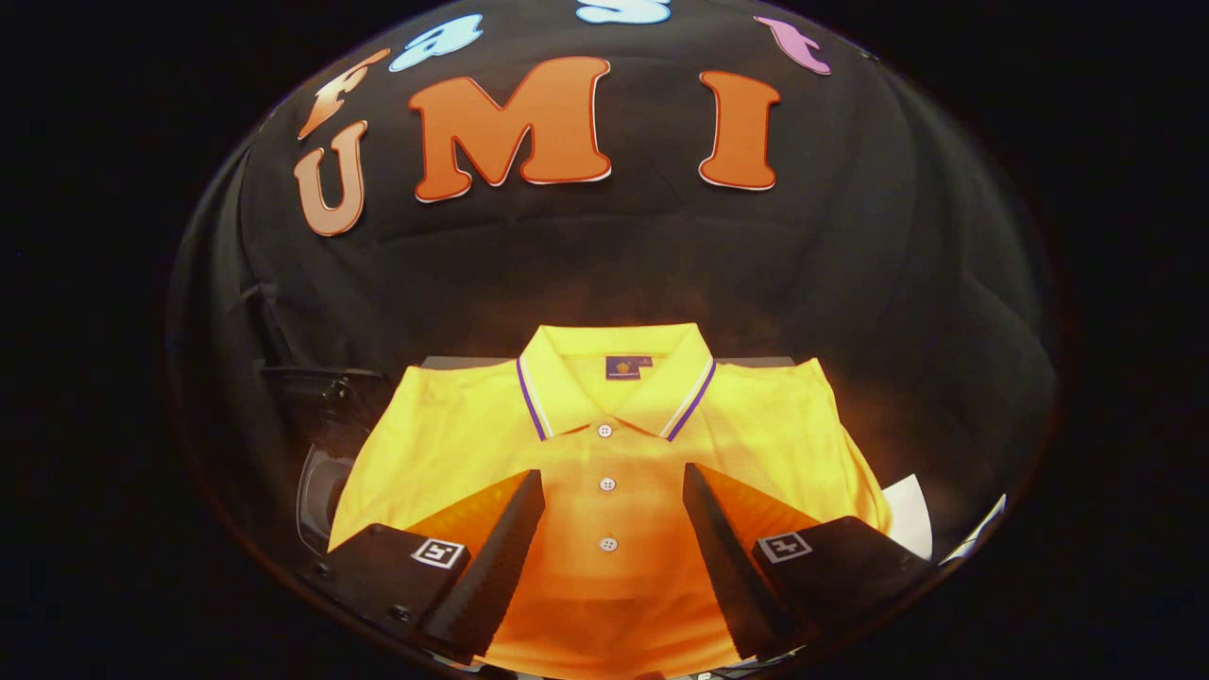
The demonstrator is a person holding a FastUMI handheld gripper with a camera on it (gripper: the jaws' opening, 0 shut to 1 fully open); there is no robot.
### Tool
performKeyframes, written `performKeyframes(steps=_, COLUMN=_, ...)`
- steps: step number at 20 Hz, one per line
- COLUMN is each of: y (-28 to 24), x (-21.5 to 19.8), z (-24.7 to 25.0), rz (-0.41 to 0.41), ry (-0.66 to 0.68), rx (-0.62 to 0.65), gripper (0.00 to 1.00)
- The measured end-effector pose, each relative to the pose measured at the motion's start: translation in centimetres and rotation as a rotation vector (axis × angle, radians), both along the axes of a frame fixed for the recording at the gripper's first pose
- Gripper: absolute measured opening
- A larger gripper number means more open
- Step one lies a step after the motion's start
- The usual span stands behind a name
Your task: Put the clothes into the washing machine and then close the washing machine lid.
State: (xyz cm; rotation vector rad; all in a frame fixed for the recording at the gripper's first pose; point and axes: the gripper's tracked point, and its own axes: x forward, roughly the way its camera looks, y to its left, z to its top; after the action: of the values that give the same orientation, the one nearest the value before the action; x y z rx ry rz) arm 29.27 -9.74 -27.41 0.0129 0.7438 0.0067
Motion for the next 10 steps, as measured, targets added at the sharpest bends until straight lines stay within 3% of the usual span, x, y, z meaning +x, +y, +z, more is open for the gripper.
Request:
performKeyframes(steps=6, y=-0.2, x=0.1, z=-2.0, rz=-0.034, ry=0.093, rx=0.025, gripper=0.97)
performKeyframes(steps=10, y=-0.2, x=-0.1, z=-2.2, rz=-0.006, ry=0.136, rx=0.020, gripper=0.99)
